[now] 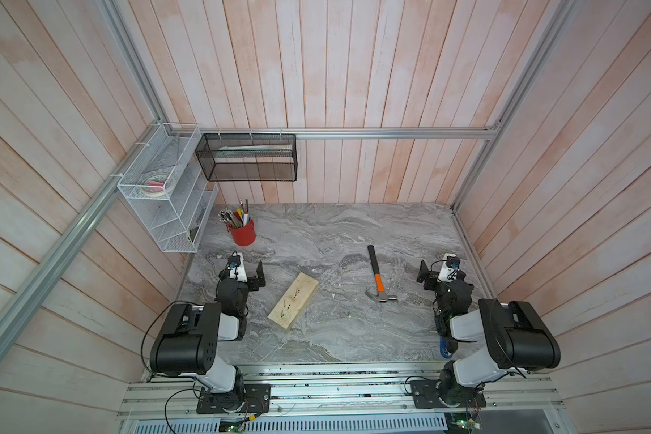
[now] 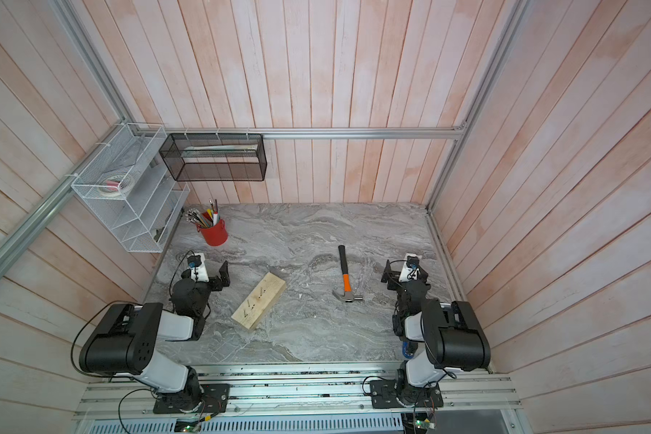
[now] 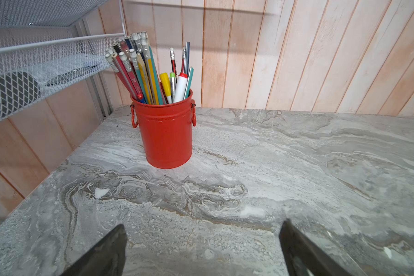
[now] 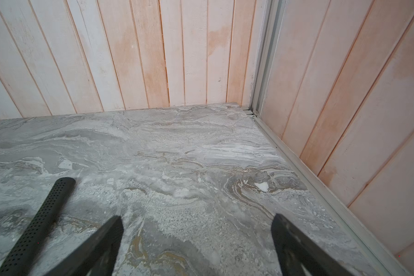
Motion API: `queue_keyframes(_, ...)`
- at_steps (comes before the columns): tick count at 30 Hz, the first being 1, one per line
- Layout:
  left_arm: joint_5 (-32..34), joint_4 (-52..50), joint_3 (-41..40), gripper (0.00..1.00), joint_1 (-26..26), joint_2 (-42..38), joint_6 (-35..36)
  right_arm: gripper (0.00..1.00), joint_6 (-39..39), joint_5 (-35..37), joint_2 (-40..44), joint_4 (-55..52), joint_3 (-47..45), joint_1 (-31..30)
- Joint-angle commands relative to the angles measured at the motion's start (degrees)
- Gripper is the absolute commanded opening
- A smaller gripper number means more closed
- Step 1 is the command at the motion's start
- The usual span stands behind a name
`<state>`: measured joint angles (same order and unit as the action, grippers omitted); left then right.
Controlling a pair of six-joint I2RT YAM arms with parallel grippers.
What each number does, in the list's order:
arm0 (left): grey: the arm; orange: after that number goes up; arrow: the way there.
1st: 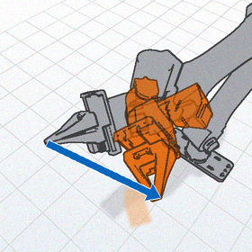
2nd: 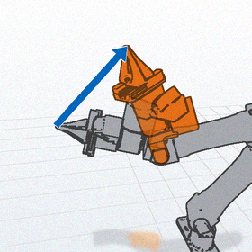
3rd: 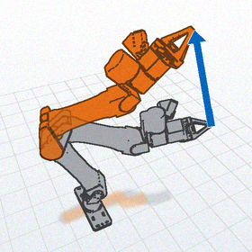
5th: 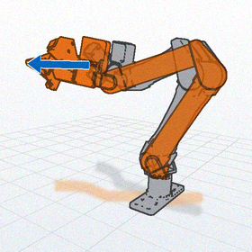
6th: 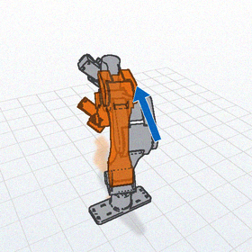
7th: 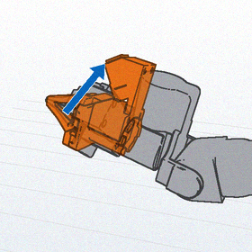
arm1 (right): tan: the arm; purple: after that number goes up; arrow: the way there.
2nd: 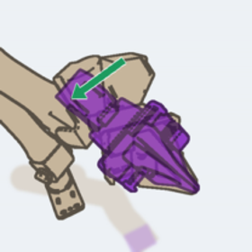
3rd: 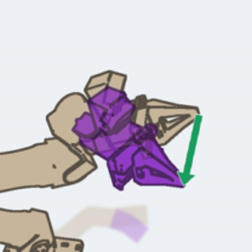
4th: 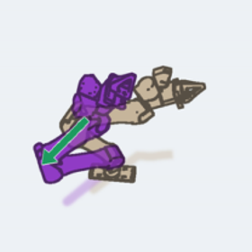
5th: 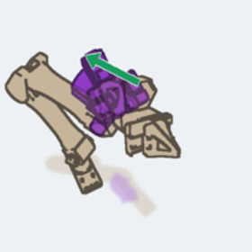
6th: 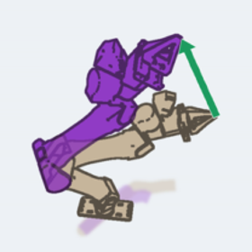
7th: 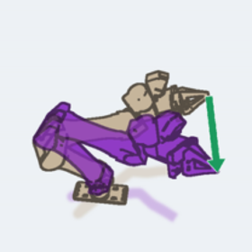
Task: Use a claw hammer to pull out a nail
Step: Adjust the mounting plate at the center of the board.
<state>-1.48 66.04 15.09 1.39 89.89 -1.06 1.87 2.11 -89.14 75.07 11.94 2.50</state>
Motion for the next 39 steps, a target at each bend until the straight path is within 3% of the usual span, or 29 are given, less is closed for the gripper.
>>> queue_keyframes(1,-0.1,1.0,0.8,1.0,0.2,-0.3,0.5,0.98,0.0,0.3,-0.2,1.4,0.2,-0.3)
queue_keyframes(21,0.1,1.1,0.6,1.0,0.1,-0.4,0.6,0.98,0.0,0.2,-0.2,1.4,0.2,-0.3)
queue_keyframes(24,8.5,-2.0,1.3,1.0,-2.2,-3.3,0.5,0.98,0.4,2.3,1.2,-0.4,0.7,-0.8)
queue_keyframes(26,14.7,-9.5,3.1,1.0,-3.9,-8.6,0.5,0.99,-1.0,7.0,5.8,-8.9,3.5,-2.9)
queue_keyframes(27,14.7,-14.1,4.2,1.0,-4.0,-11.6,0.0,0.98,-1.8,7.5,8.0,-14.3,5.7,-3.7)
queue_keyframes(29,16.2,-27.4,7.7,1.0,-3.8,-17.9,-9.3,0.98,-1.8,4.7,11.9,-23.5,10.2,-4.7)
queue_keyframes(32,21.1,-52.3,12.6,1.0,-3.4,-24.8,-34.5,0.98,16.0,6.0,15.7,-29.8,12.9,-4.5)
queue_keyframes(34,12.2,-56.5,12.5,1.0,-1.8,-28.2,-35.8,0.98,25.9,4.5,16.4,-27.7,11.3,-2.8)
queue_keyframes(36,5.0,-57.1,10.4,1.0,-1.0,-32.0,-38.9,0.98,26.7,-10.3,15.1,-22.7,10.8,-0.3)
queue_keyframes(39,0.0,-58.1,6.7,1.0,-1.3,-38.7,-43.9,0.98,24.5,-14.2,13.3,-33.5,18.0,-4.0)
